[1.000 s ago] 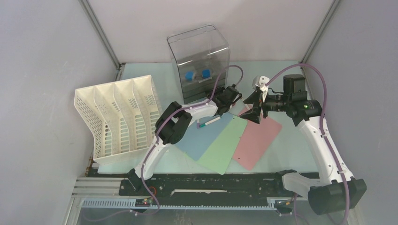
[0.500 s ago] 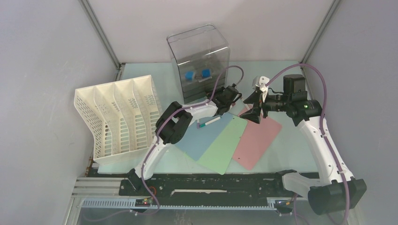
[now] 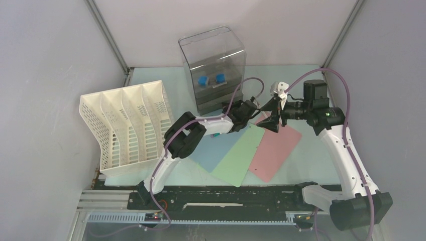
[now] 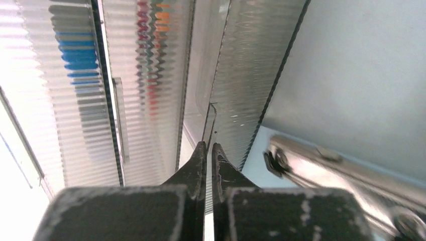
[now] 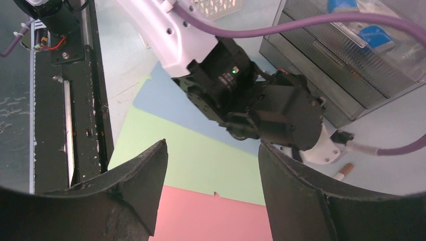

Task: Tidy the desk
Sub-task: Open the drawer in the storage box, then pick up the stationery from the center of the board.

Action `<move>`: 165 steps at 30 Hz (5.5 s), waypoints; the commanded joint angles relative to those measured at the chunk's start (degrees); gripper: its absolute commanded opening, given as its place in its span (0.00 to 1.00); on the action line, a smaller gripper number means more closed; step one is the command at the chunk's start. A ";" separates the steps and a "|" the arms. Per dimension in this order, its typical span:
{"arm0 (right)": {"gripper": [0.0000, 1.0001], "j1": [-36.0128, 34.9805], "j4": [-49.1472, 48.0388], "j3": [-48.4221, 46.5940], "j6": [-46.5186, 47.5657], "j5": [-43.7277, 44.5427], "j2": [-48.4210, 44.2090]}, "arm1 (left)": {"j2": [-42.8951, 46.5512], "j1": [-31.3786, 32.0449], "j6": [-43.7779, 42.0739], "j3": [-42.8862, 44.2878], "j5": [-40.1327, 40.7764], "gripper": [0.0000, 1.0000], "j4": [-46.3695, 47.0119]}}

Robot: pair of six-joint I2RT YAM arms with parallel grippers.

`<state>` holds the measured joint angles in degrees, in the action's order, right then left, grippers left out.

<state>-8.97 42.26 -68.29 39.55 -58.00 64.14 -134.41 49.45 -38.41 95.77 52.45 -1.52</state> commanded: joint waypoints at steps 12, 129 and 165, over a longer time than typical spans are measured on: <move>0.74 0.53 0.23 -0.01 0.63 -1.46 -1.58 | 12.02 7.09 8.39 -8.08 4.23 0.44 1.28; 0.74 0.78 1.27 -0.05 1.49 -3.27 2.33 | 30.80 -2.10 42.79 -35.55 -50.95 0.13 -2.25; 0.74 0.33 0.48 -0.06 -2.89 -11.27 5.68 | 68.23 -0.56 66.05 -65.25 -50.78 0.00 35.19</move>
<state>-8.62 43.62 -68.29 39.48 -65.21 68.62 -70.30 48.64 23.03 32.71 -0.01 24.40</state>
